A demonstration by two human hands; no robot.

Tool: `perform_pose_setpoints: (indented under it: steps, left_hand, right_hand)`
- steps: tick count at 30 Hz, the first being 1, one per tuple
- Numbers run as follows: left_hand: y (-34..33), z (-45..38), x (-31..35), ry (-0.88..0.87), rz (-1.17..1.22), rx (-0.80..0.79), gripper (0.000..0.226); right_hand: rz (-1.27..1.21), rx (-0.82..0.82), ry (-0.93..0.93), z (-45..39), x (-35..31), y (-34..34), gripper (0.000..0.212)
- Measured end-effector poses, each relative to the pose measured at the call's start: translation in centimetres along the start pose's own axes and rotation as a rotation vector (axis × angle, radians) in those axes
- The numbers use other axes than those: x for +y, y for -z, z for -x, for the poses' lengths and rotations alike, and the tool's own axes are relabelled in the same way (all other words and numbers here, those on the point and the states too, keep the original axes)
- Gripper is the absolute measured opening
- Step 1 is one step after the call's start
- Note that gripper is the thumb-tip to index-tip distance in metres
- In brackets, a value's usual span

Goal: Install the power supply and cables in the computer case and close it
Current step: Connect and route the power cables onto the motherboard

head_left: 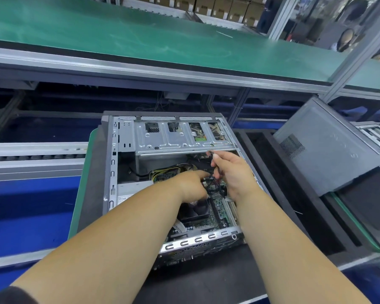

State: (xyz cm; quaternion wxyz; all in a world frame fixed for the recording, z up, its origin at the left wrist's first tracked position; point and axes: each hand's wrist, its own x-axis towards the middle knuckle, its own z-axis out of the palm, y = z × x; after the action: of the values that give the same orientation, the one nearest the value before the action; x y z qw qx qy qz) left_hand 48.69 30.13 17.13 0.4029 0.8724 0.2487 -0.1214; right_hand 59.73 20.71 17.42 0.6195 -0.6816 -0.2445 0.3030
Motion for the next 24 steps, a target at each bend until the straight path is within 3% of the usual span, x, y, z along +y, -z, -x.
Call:
perform_pose_setpoints:
  steps: [3,6,10,12,14,17,20,24]
  left_hand:
    - [-0.3,-0.2,0.1,-0.047,-0.197,-0.109,0.071]
    - [-0.7,-0.2,0.3,-0.024,-0.375,-0.155,0.067]
    - [-1.0,0.0,0.7,-0.026,-0.47,-0.165,0.064]
    - [-1.0,0.0,0.8,-0.029,-0.516,-0.167,0.063]
    - [-1.1,0.0,1.0,-0.03,-0.575,-0.181,0.063]
    - [-1.0,-0.1,1.8,-0.031,-0.673,-0.291,0.063]
    - [0.1,-0.7,2.5,-0.041,-0.728,-0.395,0.047]
    - [2.1,-0.9,1.4,-0.147,-0.591,-0.339,0.055]
  right_hand:
    - [0.072,-0.064,-0.125,0.3,0.3,0.1,0.02]
    - [0.232,-0.012,-0.312,0.0,0.7,-0.2,0.024]
    - [1.143,-0.09,-0.451,-0.2,0.0,-0.4,0.039]
    - [1.377,-0.143,-0.529,-0.3,-0.3,-0.3,0.038]
    - [1.378,-0.095,-0.658,-0.5,-0.2,-0.4,0.041]
    - [1.38,-0.078,-0.641,-0.7,0.1,-1.0,0.039]
    - [1.298,-0.045,-0.639,-0.7,1.2,-0.9,0.036]
    - [1.324,-0.043,-0.633,-1.0,1.4,-0.8,0.033]
